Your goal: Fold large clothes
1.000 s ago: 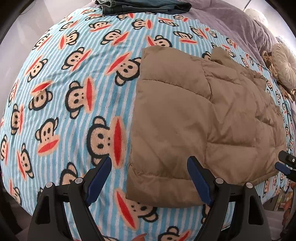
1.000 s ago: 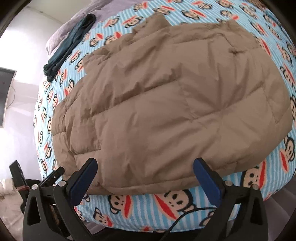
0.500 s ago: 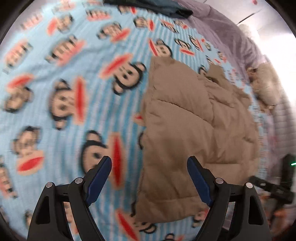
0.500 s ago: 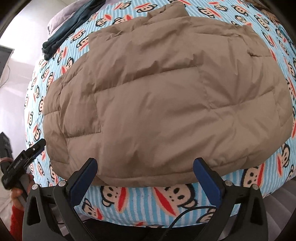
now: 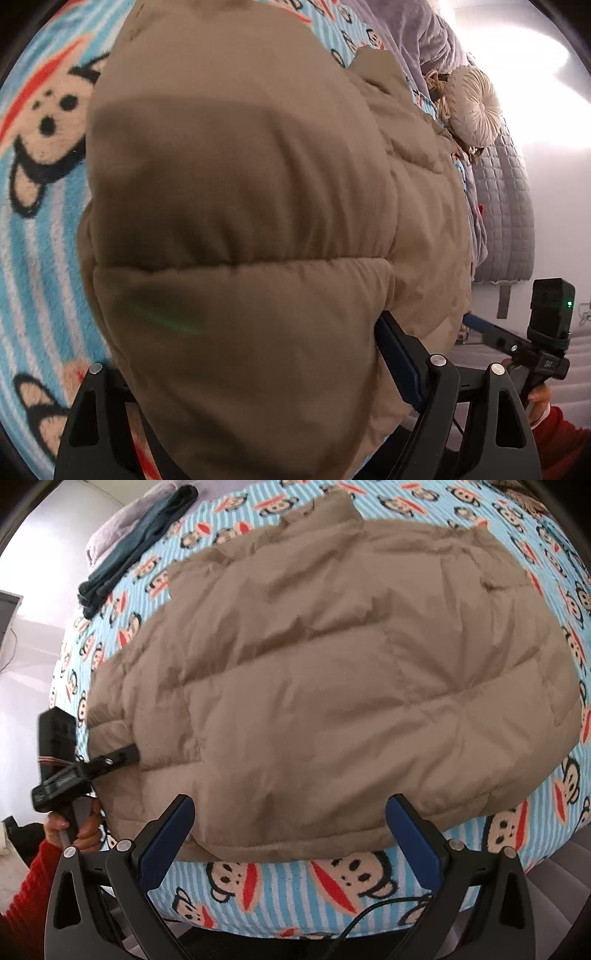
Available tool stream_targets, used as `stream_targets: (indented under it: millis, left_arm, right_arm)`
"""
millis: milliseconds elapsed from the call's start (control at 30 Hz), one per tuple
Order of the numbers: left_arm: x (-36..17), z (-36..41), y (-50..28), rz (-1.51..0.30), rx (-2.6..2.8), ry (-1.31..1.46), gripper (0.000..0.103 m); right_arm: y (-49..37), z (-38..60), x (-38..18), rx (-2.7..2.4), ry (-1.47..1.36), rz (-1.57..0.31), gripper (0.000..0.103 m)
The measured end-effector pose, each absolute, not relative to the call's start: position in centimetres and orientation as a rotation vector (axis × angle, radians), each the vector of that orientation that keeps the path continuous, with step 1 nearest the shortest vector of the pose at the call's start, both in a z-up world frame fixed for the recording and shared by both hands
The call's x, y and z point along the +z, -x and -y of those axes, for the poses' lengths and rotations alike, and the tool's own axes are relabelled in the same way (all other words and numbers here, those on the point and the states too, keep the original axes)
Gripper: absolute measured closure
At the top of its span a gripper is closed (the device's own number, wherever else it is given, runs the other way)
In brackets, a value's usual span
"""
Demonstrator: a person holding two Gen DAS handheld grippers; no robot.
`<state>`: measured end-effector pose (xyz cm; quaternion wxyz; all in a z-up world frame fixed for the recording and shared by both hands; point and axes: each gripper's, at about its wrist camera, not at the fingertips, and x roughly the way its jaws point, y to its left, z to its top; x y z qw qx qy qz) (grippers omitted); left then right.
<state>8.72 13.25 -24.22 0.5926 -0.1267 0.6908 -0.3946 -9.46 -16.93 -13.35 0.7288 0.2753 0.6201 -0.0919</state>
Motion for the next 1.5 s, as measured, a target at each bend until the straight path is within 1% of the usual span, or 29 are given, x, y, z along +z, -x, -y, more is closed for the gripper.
stream_targets:
  millis: [33,67,100,133,167,200,233,267,400,500,567,667,733,867,967,1100,1200,1233,1267,1333,1367,1400,1433,1500]
  left_arm:
    - [-24.3,-13.2,-8.7,-1.605,-0.92,0.294,0.021]
    - [-24.2,-13.2,-8.8,-1.598,-0.931,0.292,0.039]
    - [-24.1,-13.0,-8.7,-1.598,-0.966,0.305,0.052]
    - [-24.1,-12.9,-8.7,-1.609,-0.983,0.333,0.064]
    - [-24.0,-12.8,-8.8,-1.607,-0.982,0.34,0.07]
    - [-23.6,-12.6,-8.6,-1.603,-0.986,0.339,0.073]
    - [-23.3,-12.5,-8.6,-1.601,-0.981,0.335,0.075]
    - [-22.8,-12.4,-8.4,-1.601,-0.969,0.331,0.077]
    - [-20.2,-12.0,-7.9,-1.598,-0.93,0.339,0.08]
    - [-17.2,-11.0,-7.1,-1.579,-0.911,0.345,0.08]
    - [-14.8,-9.8,-6.5,-1.562,-0.898,0.342,0.08]
    - [-10.9,-6.8,-5.1,-1.525,-0.887,0.29,0.08]
    - [-8.3,-4.1,-4.0,-1.501,-0.89,0.252,0.08]
    - [-4.8,1.7,-1.9,-1.481,-0.881,0.168,0.08]
    - [-3.5,6.3,-0.6,-1.473,-0.859,0.09,0.08]
    - [-2.9,11.1,0.8,-1.471,-0.814,0.005,0.08]
    - [-2.7,13.9,1.6,-1.469,-0.802,-0.031,0.08]
    - [-2.9,16.3,1.8,-1.468,-0.8,-0.046,0.078]
    - [-3.0,17.6,2.1,-1.469,-0.806,-0.068,0.074]
    - [-3.3,19.9,2.6,-1.474,-0.814,-0.094,0.072]
    - [-3.8,21.4,3.0,-1.484,-0.842,-0.102,0.059]
    - [-4.1,22.1,3.2,-1.492,-0.864,-0.096,0.051]
    - [-4.5,23.2,3.4,-1.501,-0.878,-0.089,0.047]
    - [-5.5,25.7,4.1,-1.52,-0.91,-0.107,0.047]
  right_arm:
    - [9.4,17.1,-13.1,-0.203,-0.596,-1.352,0.0]
    - [9.3,17.3,-12.8,-0.204,-0.583,-1.339,0.0]
    - [9.1,17.5,-12.5,-0.208,-0.562,-1.321,0.0]
    - [9.0,17.7,-12.3,-0.215,-0.546,-1.303,0.003]
    - [8.8,17.9,-12.1,-0.218,-0.528,-1.276,0.021]
    - [8.6,18.1,-12.0,-0.211,-0.51,-1.253,0.039]
    - [8.2,18.2,-12.1,-0.209,-0.491,-1.25,0.079]
    - [7.7,18.3,-12.5,-0.214,-0.463,-1.253,0.089]
    - [6.0,19.1,-14.3,-0.181,-0.419,-1.215,0.091]
    - [4.1,20.1,-15.6,-0.166,-0.404,-1.182,0.091]
    - [3.3,21.1,-16.5,-0.155,-0.442,-1.171,0.091]
    - [2.3,22.6,-17.7,-0.125,-0.52,-1.165,0.092]
    - [1.8,23.5,-18.5,-0.102,-0.565,-1.17,0.094]
    - [1.0,25.3,-20.3,-0.042,-0.676,-1.18,0.097]
    - [0.4,26.7,-22.0,0.006,-0.782,-1.195,0.102]
    - [-0.2,27.9,-23.5,0.071,-0.879,-1.224,0.103]
    - [0.1,29.0,-23.1,0.114,-0.925,-1.249,0.103]
    - [0.7,29.7,-22.4,0.118,-0.931,-1.243,0.103]
    - [1.5,30.6,-21.6,0.124,-0.937,-1.23,0.102]
    - [3.3,32.4,-20.1,0.109,-0.927,-1.205,0.098]
    - [4.6,33.7,-19.3,0.09,-0.924,-1.186,0.098]
    - [6.1,35.1,-18.6,0.067,-0.934,-1.166,0.098]
    - [7.3,36.2,-18.1,0.047,-0.95,-1.151,0.098]
    - [9.8,38.4,-17.7,0.005,-0.979,-1.128,0.098]
